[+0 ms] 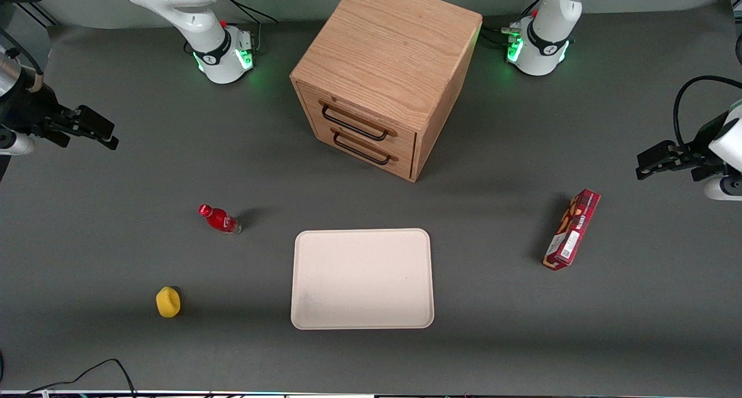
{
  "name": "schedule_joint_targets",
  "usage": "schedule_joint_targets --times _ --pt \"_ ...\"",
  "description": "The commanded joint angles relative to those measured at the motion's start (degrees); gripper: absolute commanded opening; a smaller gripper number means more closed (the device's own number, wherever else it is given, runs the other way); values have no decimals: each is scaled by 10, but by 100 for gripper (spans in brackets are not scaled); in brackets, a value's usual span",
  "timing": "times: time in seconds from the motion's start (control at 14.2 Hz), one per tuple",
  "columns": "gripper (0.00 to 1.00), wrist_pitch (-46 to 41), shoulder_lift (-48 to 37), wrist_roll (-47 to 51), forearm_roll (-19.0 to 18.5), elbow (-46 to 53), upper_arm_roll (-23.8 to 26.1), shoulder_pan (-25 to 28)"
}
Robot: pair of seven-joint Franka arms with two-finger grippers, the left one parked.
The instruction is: Open upper drawer
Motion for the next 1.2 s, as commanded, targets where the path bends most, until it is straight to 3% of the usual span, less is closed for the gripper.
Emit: schedule_joint_targets --times 0.0,0.21,0.35,0.49,0.77,1.13 --pt "100 -59 11 -1 50 40 36 10" --pt "100 -55 13 -136 91 42 107 10" --pt "100 -60 33 -162 104 37 138 9" --pt "100 -51 63 -229 147 37 185 10" --pt "100 -19 138 -256 145 36 257 15" --pt "100 51 221 -311 143 14 292 31"
